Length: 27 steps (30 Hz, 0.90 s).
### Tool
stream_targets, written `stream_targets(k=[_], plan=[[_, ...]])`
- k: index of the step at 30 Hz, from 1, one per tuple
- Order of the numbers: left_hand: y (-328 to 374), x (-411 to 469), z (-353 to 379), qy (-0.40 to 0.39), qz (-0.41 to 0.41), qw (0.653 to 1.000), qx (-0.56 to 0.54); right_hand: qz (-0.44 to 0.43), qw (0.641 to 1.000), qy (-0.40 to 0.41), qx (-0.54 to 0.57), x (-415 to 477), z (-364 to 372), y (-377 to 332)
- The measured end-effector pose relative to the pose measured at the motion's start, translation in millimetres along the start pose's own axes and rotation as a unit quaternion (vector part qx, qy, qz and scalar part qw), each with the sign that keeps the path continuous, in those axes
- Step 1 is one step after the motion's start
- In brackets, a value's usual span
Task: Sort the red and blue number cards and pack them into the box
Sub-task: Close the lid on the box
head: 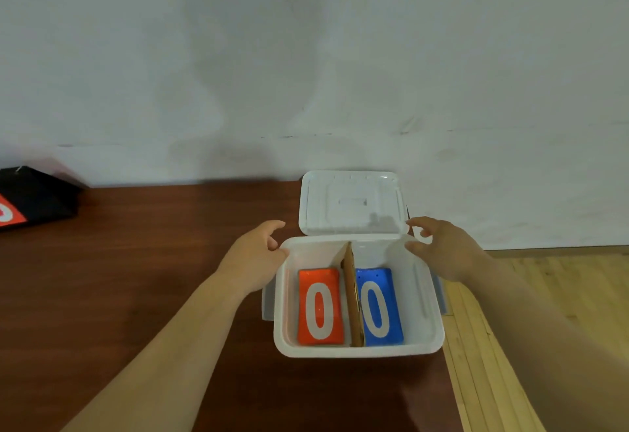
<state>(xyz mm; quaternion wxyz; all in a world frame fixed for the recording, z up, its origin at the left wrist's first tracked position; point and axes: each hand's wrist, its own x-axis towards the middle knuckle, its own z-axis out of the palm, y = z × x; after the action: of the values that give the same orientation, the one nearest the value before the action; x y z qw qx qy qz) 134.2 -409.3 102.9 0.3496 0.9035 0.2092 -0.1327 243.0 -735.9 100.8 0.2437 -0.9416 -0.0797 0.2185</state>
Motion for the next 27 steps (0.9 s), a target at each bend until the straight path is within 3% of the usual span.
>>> stream_targets(k=[6,18,22,27], plan=[[14,70,3,-0.022,-0.005,0.999,-0.039,0.039,0.996,-0.014,0.082,59,-2,-1],[31,184,45,-0.092,-0.078,0.978,-0.169,0.113,0.983,-0.071,0.126,169,30,-2],[32,196,54,-0.095,-0.143,0.957,-0.234,0.124,0.978,-0.041,0.160,180,35,-1],[30,187,42,-0.061,-0.144,0.941,-0.299,0.125,0.952,0.041,0.278,169,17,-14]])
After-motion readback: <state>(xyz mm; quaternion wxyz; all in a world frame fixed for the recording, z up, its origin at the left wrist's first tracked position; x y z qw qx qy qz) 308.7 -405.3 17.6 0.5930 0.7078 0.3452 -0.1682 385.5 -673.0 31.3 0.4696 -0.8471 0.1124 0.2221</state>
